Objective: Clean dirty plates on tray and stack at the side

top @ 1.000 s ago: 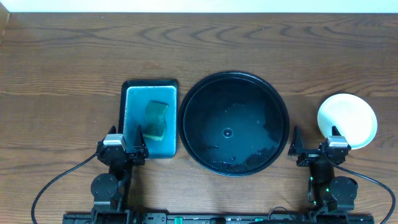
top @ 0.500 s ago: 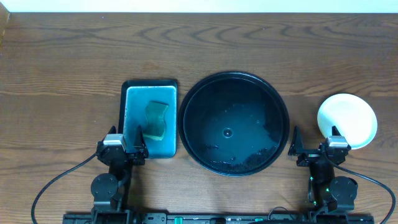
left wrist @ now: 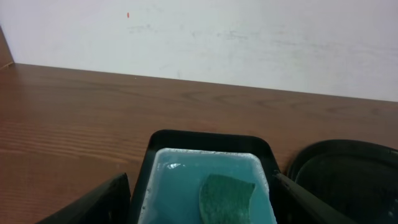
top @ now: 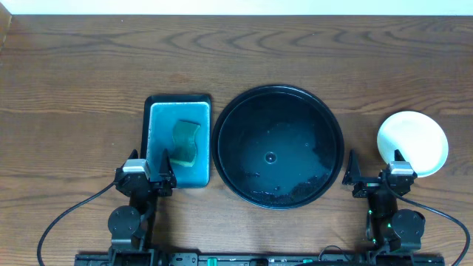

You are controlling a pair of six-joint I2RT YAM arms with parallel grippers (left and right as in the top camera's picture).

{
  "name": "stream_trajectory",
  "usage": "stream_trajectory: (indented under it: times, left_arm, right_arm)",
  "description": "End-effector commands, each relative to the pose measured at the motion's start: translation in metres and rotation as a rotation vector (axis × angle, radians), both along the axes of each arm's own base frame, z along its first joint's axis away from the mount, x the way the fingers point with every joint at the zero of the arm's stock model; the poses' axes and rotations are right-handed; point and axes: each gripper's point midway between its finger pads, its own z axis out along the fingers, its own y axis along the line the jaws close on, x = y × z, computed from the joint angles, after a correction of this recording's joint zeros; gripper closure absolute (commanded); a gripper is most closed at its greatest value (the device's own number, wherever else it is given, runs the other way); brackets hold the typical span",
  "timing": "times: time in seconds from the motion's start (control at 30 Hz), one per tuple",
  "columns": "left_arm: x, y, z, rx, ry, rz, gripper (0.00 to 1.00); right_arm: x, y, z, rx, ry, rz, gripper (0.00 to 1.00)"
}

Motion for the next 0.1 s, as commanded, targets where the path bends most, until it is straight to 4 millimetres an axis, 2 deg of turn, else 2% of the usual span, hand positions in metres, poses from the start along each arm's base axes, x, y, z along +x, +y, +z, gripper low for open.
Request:
stream_trajectory:
  times: [0.0,0.07]
  left_arm:
    - [-0.0014,0.0003,-0.0134,0.017,0.046,-0.003,0.27]
    - [-0.0014,0.0003,-0.0134,0.017,0.046,-0.003,0.27]
  right_arm:
    - [-0.0003,0.0029,-0.0004,-0.011,-0.001,0.014,0.01]
    - [-0.0003,0.0029,-0.0004,-0.011,-0.001,0.014,0.01]
